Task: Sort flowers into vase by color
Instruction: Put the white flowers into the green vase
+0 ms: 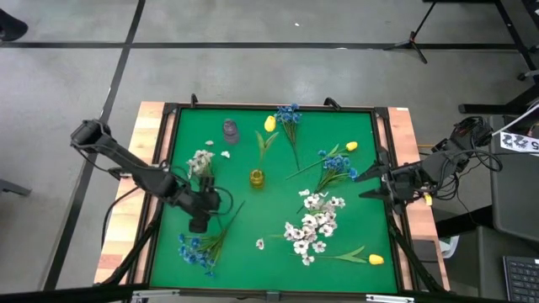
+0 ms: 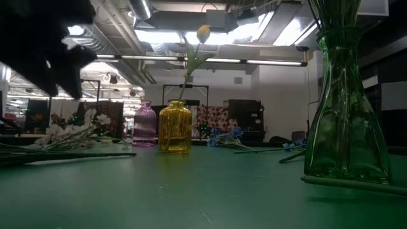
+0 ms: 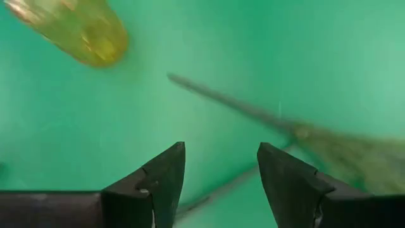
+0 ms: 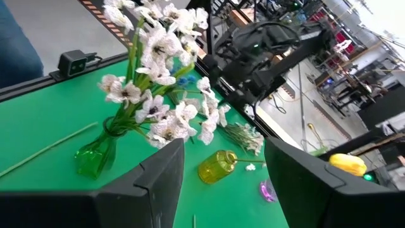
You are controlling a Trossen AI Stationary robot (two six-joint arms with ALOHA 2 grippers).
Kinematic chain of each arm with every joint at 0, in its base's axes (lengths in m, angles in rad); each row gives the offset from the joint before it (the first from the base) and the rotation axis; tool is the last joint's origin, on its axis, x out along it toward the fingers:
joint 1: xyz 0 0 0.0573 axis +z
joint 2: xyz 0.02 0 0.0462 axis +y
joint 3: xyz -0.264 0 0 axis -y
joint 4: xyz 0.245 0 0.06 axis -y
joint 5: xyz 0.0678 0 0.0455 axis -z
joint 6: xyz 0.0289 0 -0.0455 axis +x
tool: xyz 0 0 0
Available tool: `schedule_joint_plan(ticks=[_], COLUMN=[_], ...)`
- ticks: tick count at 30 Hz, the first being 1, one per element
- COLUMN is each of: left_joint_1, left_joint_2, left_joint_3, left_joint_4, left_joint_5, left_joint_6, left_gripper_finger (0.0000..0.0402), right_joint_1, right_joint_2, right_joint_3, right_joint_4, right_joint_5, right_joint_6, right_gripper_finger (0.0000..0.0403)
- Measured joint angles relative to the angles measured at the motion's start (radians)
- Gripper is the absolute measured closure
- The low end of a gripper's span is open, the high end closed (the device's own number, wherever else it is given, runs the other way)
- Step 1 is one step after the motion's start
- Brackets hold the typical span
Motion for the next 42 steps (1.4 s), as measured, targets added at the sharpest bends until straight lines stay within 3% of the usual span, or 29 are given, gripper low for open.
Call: schedule_joint_plan(ticks=[13, 27, 42], left_joint_1=[0.074, 0.165, 0.207], left_joint_2=[0.175, 0.178, 0.285], left_joint_3=[0.000, 0.000, 0.002], left_joint_4=[-0.015, -0.091, -0.096], left_joint_5=[0.221, 0.230, 0.308], left_joint_6=[0.226, 0.463, 0.539], left_gripper_finger=[0.0205, 0.0206, 0.0219], right_joint_1=[0.000, 0.000, 0.000], right_joint_2=[0.000, 0.000, 0.000], right_joint_3=[0.000, 0.000, 0.000], right_joint_4=[-0.031, -0.029, -0.029], right_joint_5=[0.028, 0.030, 0.030], right_joint_6=[-0.007, -0.020, -0.020], right_gripper_finger=[0.0185, 0.0185, 0.0185])
